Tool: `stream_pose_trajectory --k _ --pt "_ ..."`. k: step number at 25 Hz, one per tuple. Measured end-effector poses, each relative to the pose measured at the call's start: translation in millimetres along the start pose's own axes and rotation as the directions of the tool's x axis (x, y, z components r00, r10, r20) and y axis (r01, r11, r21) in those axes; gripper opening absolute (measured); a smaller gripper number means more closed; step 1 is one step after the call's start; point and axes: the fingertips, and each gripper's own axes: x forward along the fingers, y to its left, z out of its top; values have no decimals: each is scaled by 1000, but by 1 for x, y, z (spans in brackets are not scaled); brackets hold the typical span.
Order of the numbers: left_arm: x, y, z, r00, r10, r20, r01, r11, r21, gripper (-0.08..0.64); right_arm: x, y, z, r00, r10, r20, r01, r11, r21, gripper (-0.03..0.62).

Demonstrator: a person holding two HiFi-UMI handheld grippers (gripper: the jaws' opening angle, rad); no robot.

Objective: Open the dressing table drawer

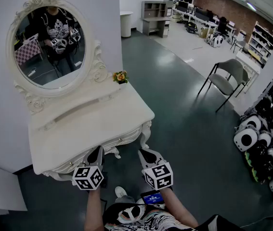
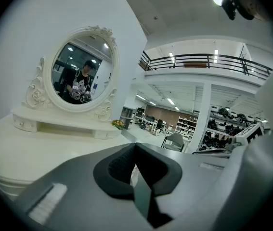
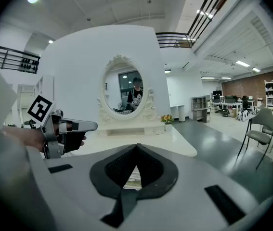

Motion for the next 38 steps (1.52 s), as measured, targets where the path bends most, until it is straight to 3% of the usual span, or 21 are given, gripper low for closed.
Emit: stream_pose_trajectory --k 6,11,15,17,18,26,30,38 --pt "-9 -13 -6 999 29 -21 -28 998 60 2 -9 -2 -3 1000 -3 -6 2 1000 -30 0" --pt "-9 -14 -13 1000 -20 -17 18 997 -78 2 -1 -1 -4 999 37 -3 -37 999 13 0" --pt "0 -1 -3 999 49 -5 -49 999 19 2 17 -8 -2 1000 27 -10 -27 999 32 6" --pt "5 8 -1 997 82 4 -82 995 50 12 29 -11 -2 1000 25 -18 -24 999 36 98" --pt "9 14 -1 996 91 1 -91 995 49 38 35 -13 -2 1000 20 -23 -19 999 37 100" --pt "93 107 9 990 135 -34 -135 991 2 95 144 -42 13 997 -17 -82 20 999 35 104" --pt "155 161 16 990 113 -86 -117 992 -42 94 216 -59 25 990 -52 -132 56 998 21 104" --pt "250 232 12 989 69 -130 -77 995 -61 106 329 -91 31 977 -105 -183 111 993 25 109"
